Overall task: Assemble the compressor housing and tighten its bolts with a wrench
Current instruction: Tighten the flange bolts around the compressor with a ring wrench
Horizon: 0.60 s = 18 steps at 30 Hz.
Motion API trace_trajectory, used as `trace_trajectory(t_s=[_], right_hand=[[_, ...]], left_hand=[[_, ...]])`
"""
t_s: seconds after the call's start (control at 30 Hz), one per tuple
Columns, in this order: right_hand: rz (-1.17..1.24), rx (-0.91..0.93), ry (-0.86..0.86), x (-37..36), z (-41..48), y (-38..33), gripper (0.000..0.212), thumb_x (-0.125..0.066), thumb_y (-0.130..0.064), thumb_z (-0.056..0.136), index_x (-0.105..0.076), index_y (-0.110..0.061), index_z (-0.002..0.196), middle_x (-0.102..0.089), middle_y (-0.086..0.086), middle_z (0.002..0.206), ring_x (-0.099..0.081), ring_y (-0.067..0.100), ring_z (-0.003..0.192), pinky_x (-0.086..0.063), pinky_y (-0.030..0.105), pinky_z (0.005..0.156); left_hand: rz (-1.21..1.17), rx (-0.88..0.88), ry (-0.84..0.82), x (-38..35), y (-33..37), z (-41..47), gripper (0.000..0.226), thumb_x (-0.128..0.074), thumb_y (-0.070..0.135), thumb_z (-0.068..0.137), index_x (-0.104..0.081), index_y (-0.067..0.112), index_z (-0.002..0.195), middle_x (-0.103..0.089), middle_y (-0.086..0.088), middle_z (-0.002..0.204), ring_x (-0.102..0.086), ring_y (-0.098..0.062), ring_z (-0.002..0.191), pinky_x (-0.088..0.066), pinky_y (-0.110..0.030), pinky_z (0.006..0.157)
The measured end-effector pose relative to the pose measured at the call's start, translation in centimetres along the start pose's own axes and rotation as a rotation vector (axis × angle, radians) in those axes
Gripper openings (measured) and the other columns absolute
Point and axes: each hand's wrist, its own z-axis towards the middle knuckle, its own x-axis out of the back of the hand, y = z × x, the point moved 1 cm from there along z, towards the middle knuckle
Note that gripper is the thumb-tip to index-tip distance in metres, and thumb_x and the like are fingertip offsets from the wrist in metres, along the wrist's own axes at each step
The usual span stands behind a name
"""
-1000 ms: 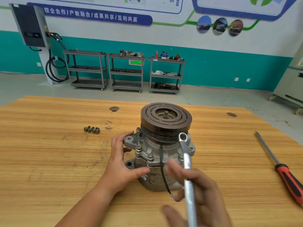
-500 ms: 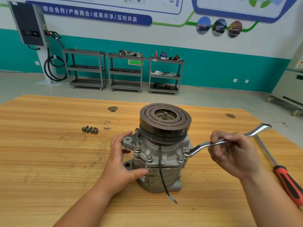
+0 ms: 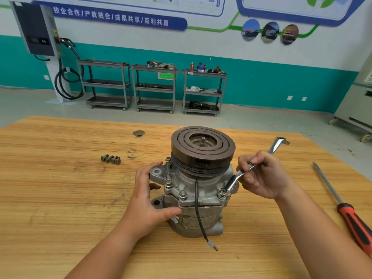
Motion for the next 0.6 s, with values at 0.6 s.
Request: trace_trajectory(t_s=[0.6], right_hand=[[-0.206, 0.271, 0.362, -2.4, -4.6, 1.6, 0.036, -0.072, -0.045, 0.041, -0.064, -0.013, 0.055, -0.043, 0.005, 0.043, -0.036, 0.013, 0.043, -0.032, 0.019, 0.044]], left_hand=[[0.045, -0.035, 0.043, 0.1, -0.6, -0.1, 0.09, -0.076, 0.074, 0.042, -0.034, 0.067, 0.121, -0.033, 0.029, 0.124, -0.048, -0.001, 0.111, -0.044, -0.019, 0.092]])
